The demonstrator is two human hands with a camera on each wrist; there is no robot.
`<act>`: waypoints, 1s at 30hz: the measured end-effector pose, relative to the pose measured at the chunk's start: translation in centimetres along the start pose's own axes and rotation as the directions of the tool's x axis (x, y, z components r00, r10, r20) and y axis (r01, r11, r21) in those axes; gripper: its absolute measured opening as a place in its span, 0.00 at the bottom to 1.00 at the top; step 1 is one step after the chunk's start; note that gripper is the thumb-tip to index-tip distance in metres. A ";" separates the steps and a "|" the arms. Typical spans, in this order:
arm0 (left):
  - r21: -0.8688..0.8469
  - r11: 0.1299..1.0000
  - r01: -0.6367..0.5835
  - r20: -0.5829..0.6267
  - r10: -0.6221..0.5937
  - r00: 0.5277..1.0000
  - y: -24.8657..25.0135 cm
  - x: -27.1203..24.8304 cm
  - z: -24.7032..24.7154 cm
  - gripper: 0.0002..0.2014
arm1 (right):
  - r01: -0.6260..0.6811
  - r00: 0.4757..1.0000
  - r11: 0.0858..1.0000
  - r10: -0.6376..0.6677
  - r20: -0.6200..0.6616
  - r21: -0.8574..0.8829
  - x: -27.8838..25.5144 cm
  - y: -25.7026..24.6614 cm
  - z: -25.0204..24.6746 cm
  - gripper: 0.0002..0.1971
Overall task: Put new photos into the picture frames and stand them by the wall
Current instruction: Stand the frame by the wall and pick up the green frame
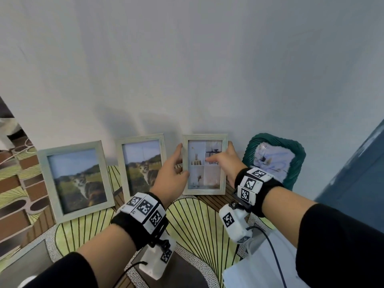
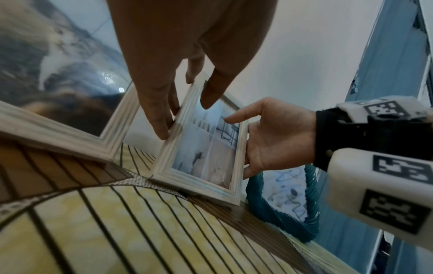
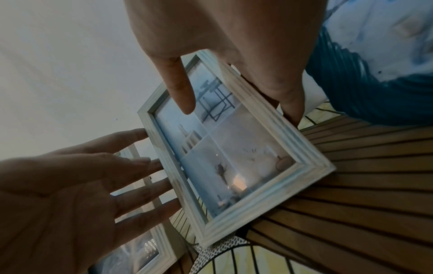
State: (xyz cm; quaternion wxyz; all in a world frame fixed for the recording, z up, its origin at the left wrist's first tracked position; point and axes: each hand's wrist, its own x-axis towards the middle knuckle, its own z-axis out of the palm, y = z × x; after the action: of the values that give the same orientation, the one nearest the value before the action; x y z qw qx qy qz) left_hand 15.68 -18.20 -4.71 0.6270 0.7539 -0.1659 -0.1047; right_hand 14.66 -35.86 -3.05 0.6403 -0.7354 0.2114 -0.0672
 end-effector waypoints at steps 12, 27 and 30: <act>0.153 0.988 -0.035 -0.026 0.040 0.999 5.3 -3.4 -1.7 0.32 | -0.082 0.996 0.990 0.080 -0.028 -0.111 -4.8 -3.2 -2.3 0.36; 0.303 0.890 -0.340 0.289 0.254 0.923 9.0 -4.6 8.3 0.17 | 0.004 0.976 0.998 -0.018 -0.218 -0.063 -17.0 -2.8 -15.0 0.14; 0.304 0.893 -0.332 0.320 0.232 0.919 7.7 -3.4 11.0 0.26 | -0.102 0.967 0.988 0.071 -0.246 -0.112 -16.6 -1.3 -16.6 0.19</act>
State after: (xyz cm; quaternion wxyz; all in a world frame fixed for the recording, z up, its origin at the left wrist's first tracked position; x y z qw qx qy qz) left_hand 7.61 -28.18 0.54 0.4612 0.7993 -0.3759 -0.0839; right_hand -6.16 -44.27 3.95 0.5652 -0.7502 0.3234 -0.1147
